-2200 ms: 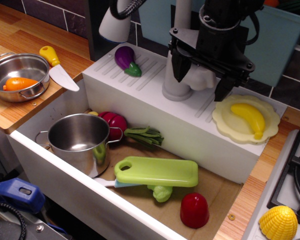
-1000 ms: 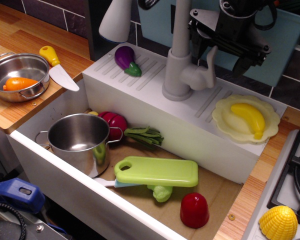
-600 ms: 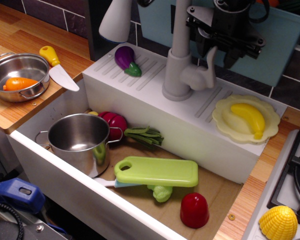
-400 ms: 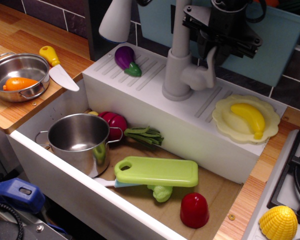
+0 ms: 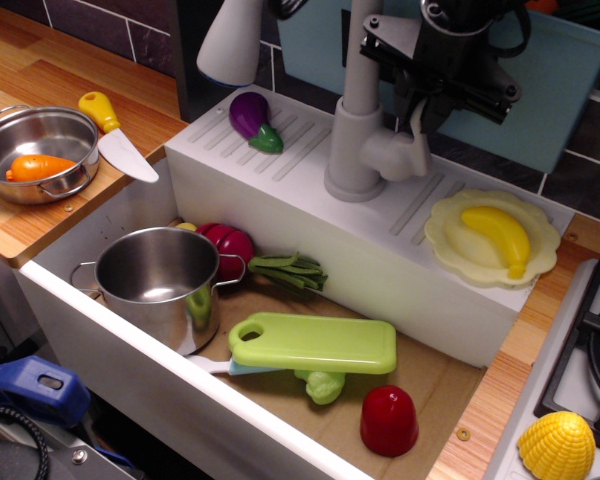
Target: Turn lever vertical to front
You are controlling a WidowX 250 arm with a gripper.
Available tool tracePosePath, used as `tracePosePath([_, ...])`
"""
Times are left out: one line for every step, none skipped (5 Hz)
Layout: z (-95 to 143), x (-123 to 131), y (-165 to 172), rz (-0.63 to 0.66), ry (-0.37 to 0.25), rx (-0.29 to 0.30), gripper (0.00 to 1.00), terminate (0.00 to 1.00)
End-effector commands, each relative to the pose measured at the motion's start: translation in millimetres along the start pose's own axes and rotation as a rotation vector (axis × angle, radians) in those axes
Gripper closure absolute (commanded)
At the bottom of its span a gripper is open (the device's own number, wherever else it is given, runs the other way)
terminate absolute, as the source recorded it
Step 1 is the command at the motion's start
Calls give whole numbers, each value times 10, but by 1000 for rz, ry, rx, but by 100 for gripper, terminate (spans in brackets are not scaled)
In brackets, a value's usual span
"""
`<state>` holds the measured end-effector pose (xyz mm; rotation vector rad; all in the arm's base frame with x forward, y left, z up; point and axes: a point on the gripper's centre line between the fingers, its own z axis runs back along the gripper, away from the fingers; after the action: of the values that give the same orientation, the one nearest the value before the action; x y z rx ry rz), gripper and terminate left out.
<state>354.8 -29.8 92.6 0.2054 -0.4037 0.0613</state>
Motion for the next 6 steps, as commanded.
tracePosePath([77, -85, -3, 60, -14, -46, 100, 0])
tracePosePath([16, -296, -38, 99, -22, -51, 100, 0])
tracePosePath([-7, -471, -80, 122, -24, -63, 100, 0])
tracePosePath([-83, -631, -79, 144, -36, -67, 100, 0])
tracePosePath([-192, -756, -82, 159, -41, -90, 100, 0])
tracePosePath([-327, -855, -74, 173, -60, -96, 100, 0])
